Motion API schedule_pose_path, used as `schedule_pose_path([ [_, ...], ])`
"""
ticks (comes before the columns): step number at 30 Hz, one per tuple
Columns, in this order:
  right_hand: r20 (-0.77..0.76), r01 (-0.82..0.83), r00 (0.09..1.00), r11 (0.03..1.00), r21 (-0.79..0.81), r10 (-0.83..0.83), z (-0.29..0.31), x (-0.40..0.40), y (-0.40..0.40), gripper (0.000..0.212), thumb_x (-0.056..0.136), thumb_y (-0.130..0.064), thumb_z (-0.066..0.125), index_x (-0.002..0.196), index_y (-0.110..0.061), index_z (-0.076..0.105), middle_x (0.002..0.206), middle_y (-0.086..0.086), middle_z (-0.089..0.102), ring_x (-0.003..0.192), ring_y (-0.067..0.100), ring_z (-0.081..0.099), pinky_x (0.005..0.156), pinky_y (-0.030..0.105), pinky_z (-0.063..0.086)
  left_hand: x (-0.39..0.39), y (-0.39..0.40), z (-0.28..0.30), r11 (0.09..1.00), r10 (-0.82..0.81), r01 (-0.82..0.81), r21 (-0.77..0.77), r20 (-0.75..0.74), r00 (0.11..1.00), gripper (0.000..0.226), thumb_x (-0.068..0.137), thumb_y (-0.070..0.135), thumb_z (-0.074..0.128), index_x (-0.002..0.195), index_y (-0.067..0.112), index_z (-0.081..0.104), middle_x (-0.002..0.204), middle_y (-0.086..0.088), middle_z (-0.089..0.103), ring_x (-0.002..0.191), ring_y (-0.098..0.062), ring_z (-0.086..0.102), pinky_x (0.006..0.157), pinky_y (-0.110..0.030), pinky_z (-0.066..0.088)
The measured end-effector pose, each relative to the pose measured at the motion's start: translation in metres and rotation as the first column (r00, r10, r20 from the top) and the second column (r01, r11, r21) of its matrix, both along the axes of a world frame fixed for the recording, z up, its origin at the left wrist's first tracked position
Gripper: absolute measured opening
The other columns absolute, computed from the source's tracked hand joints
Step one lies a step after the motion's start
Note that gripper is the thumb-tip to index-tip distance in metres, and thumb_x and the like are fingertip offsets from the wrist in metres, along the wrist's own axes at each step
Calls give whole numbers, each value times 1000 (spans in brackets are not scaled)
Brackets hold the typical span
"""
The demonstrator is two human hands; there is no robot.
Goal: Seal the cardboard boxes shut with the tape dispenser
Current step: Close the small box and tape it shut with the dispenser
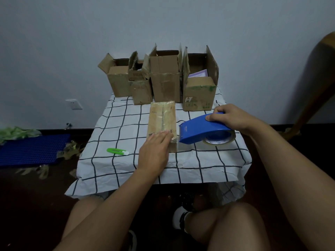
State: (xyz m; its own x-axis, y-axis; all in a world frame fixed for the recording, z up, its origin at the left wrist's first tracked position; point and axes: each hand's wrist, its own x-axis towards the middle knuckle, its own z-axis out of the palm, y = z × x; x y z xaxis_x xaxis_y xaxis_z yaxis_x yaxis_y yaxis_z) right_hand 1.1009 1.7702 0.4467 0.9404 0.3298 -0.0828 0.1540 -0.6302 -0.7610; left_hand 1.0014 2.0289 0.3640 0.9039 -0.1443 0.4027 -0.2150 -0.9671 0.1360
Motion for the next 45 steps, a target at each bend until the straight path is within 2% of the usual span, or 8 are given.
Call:
schedule_pose_path([
  [10,46,-50,997,971,-235,63,37,4,37,38,83,-51,71,71,-15,66,67,1,61,62,15,56,58,27,40,1,-1,2,997,4,-3,79,-13,1000,44,95,24,55,138,24,52,136,0,58,122,-20,53,108,-35,32],
  [17,66,5,998,958,-286,14,54,-1,67,27,84,-42,73,80,-16,67,74,3,65,69,15,59,58,26,37,1,0,6,1000,-11,10,27,9,1000,44,90,18,61,134,23,57,127,1,64,114,-20,59,103,-33,35],
  [23,127,38,992,940,-338,5,58,-10,78,25,84,-40,71,84,-16,66,77,4,64,72,16,60,59,27,40,1,3,11,999,-44,46,28,-66,997,51,90,19,56,140,26,51,135,2,58,120,-20,54,106,-31,28],
  [27,193,123,981,821,-557,-15,33,-21,57,28,84,-40,69,74,-18,54,82,7,61,77,22,58,64,33,46,-2,8,15,997,-60,65,47,-103,993,53,90,21,54,142,28,47,143,5,51,127,-17,48,108,-28,20],
  [34,335,358,905,896,-264,-263,33,-22,21,35,83,-43,67,66,-13,57,64,5,56,63,20,52,51,31,33,-1,2,22,991,-86,97,93,-111,990,56,90,29,51,145,32,41,123,4,60,108,-21,56,101,-32,32],
  [38,284,432,874,898,-86,-394,15,-32,34,36,85,-43,66,73,-9,60,68,6,59,64,18,53,56,33,41,2,-2,21,978,-71,90,189,-105,992,44,90,29,49,133,31,48,118,2,58,102,-24,58,94,-33,32],
  [42,258,490,827,866,102,-499,-1,-37,43,36,86,-40,66,64,-15,52,63,1,55,60,15,52,51,29,37,9,-6,20,949,-61,88,301,-96,994,35,92,29,46,126,28,49,112,-1,57,94,-26,58,87,-36,33],
  [45,230,520,794,825,223,-563,-8,-38,47,41,85,-42,67,72,-6,56,66,4,56,62,17,53,55,31,41,13,-5,18,936,-87,118,330,-107,990,33,94,27,46,126,24,50,112,-3,56,93,-27,57,87,-37,34],
])
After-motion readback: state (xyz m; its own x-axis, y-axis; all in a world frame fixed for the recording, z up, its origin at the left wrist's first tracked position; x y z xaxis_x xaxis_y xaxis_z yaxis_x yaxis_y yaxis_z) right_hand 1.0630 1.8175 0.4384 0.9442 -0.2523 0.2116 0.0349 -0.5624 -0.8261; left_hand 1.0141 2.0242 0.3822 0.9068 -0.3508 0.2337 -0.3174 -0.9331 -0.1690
